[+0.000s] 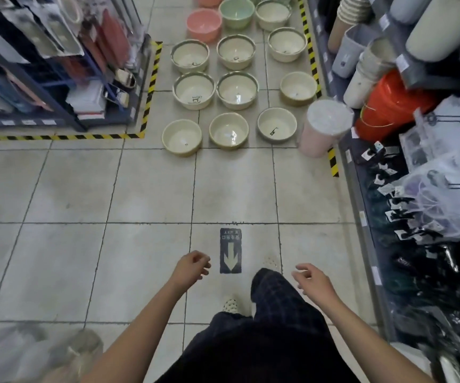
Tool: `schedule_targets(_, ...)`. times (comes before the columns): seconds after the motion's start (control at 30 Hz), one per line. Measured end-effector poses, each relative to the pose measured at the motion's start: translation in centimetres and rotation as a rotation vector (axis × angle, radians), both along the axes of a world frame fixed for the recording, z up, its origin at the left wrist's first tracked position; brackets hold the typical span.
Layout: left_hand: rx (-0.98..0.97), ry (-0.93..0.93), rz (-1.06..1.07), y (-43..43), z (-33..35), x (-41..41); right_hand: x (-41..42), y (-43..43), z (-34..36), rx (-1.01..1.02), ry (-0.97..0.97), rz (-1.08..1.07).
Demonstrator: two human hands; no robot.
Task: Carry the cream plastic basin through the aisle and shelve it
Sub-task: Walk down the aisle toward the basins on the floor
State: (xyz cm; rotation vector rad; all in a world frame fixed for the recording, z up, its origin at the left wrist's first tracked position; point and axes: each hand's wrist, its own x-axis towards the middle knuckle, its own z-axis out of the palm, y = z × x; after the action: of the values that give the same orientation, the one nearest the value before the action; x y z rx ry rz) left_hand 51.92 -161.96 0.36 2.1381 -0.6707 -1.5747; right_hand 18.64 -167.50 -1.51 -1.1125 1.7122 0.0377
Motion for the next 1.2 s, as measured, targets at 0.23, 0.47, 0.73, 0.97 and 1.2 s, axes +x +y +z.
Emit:
schedule_targets(0.23,-0.056,0.029,-0.029,-18.1,-0.1,2.9,2.6,-17.2,-2.5,0.041,0.051,-0.096)
schedule_targets(0.47,0.08,-0.002,0.343,-28.7,-1.3,12.2,14.0,-36.9,-2.1,0.03,-0.016,0.202)
schedule_targets(0.73,0.131,-0.014,0.621,-35.2,-1.6,21.9,29.1,-50.8,-0.2,0.035,-0.07,0.518)
schedule_targets(0.97,0.138,0.02,0.608,-44.2,-4.6,33.6,41.1,-58.9,-4.2,0.124,-0.046,0.497)
schedule_targets(1.2,0.179,0.002,0.437,-56.3,-9.8,48.9,54.0,-68.2,-7.6,0.147,-0.017,0.27)
